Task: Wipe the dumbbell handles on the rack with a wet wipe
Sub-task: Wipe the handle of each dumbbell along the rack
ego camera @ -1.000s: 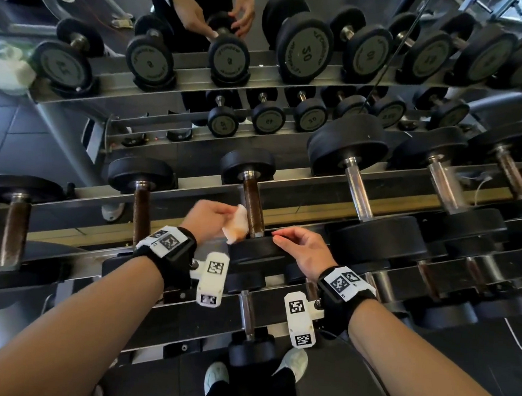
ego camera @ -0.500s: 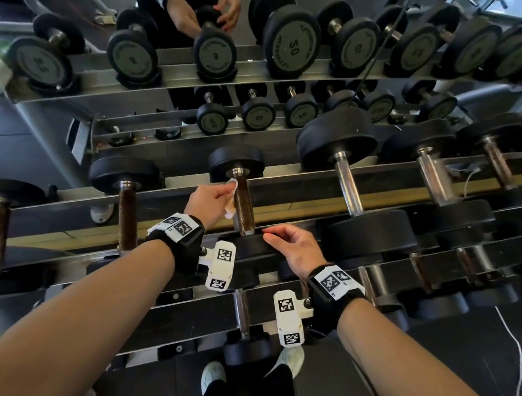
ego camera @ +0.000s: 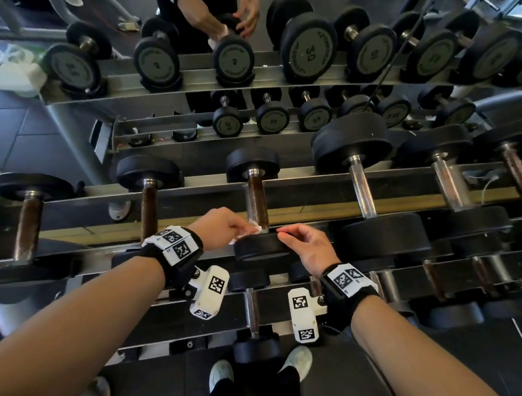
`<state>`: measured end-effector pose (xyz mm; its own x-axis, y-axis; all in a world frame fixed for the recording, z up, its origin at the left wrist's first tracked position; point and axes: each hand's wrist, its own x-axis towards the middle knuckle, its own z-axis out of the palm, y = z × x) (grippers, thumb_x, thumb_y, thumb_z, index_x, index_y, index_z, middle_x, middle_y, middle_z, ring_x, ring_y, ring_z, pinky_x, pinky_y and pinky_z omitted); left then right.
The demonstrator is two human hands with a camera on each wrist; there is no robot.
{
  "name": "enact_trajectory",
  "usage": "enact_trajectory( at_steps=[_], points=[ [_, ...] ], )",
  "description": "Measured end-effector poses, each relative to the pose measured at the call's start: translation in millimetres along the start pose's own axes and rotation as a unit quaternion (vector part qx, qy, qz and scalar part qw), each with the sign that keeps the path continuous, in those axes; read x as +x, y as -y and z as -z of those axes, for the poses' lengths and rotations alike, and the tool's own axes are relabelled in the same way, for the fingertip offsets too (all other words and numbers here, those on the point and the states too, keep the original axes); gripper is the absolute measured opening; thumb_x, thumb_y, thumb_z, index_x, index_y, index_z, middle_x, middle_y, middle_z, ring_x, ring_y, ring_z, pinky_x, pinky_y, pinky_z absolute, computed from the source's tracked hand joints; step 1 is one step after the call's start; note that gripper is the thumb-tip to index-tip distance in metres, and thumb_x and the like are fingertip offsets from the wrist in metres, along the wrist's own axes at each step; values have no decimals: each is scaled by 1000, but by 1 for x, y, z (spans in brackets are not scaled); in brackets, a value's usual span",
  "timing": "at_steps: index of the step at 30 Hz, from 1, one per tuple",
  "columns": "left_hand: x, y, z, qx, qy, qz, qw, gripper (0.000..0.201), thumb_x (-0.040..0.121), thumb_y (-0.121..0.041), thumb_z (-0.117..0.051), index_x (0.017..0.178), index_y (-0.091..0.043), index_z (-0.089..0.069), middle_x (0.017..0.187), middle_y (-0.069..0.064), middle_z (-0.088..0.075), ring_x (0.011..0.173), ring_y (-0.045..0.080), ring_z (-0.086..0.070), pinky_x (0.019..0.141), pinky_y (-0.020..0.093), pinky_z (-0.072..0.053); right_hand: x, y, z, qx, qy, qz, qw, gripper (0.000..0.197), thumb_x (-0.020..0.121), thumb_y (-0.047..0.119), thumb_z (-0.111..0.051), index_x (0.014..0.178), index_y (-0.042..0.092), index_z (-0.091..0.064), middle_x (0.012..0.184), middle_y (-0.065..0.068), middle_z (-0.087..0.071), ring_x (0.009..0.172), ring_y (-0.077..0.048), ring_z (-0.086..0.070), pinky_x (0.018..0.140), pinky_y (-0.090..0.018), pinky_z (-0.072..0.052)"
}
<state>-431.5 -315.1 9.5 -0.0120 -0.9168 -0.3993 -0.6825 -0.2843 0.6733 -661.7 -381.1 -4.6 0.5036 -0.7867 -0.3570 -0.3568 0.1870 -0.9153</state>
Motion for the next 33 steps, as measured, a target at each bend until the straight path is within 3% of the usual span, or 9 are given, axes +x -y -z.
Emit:
enact_trajectory(
  at_steps=[2, 4, 6, 9, 16, 24, 29, 31, 33],
  points=[
    [2, 10, 2, -77, -101, 33, 991, 30, 98, -16, -53, 115, -33, -70, 106, -9, -68, 97, 5, -61, 93, 27, -46, 0, -1, 1, -4, 5, 1, 1000, 11, 89, 24, -71, 101, 24, -71, 103, -3, -73, 101, -21, -69, 88, -33, -57],
    [9, 20, 4, -181, -210, 88, 957, 27, 97, -18, -54, 116, -28, -71, 110, -3, -71, 103, 12, -64, 96, 33, -49, 0, -2, 1, -5, 10, 5, 1000, 11, 90, 23, -70, 101, 24, -71, 102, -1, -73, 101, -19, -68, 88, -31, -57],
    [18, 22, 6, -285, -238, 114, 921, 27, 98, -18, -54, 119, -24, -70, 115, 5, -70, 109, 23, -65, 99, 43, -50, 1, -3, 1, -3, 6, 11, 1000, 11, 89, 22, -71, 100, 25, -72, 101, 1, -73, 101, -17, -68, 90, -30, -55],
    [33, 15, 3, -387, -246, 112, 882, 29, 99, -15, -53, 124, -20, -66, 120, 11, -67, 111, 28, -65, 99, 50, -50, 2, -3, 1, -13, -3, 15, 1000, 10, 89, 24, -71, 98, 28, -72, 100, 3, -73, 101, -15, -68, 92, -28, -53],
    [51, -9, -8, -513, -205, 99, 828, 34, 100, -15, -54, 133, -10, -58, 116, 13, -69, 108, 25, -66, 98, 41, -51, 1, -6, -2, 14, -12, 15, 1000, 10, 89, 22, -72, 98, 25, -73, 97, 5, -74, 93, -8, -69, 79, -16, -51],
    [44, -21, -6, -414, -192, 108, 883, 31, 103, -20, -47, 130, -15, -62, 124, 12, -66, 121, 28, -58, 110, 48, -41, 0, -6, -2, 35, -12, 7, 999, 12, 89, 19, -72, 101, 21, -72, 101, -1, -74, 100, -17, -69, 93, -32, -54],
    [27, -17, -21, -408, -179, 103, 889, 25, 102, -19, -49, 119, -17, -67, 111, 9, -71, 107, 23, -66, 102, 45, -48, -2, -5, -3, 22, -13, 4, 1000, 18, 89, 22, -71, 107, 17, -72, 105, -2, -73, 103, -17, -68, 100, -39, -52],
    [35, -18, -16, -456, -176, 113, 865, 24, 102, -15, -47, 113, -12, -68, 108, 12, -71, 102, 23, -68, 96, 42, -52, -2, -4, -3, 25, -14, 0, 1000, 17, 89, 21, -71, 106, 17, -72, 105, -4, -73, 104, -19, -67, 101, -42, -51],
    [44, -20, -7, -531, -167, 127, 821, 25, 103, -10, -44, 96, -11, -68, 93, 13, -69, 78, 17, -71, 77, 32, -59, -2, -2, -3, 29, -9, -5, 1000, 16, 89, 21, -72, 104, 19, -72, 105, -4, -73, 104, -20, -67, 102, -45, -50]
  ],
)
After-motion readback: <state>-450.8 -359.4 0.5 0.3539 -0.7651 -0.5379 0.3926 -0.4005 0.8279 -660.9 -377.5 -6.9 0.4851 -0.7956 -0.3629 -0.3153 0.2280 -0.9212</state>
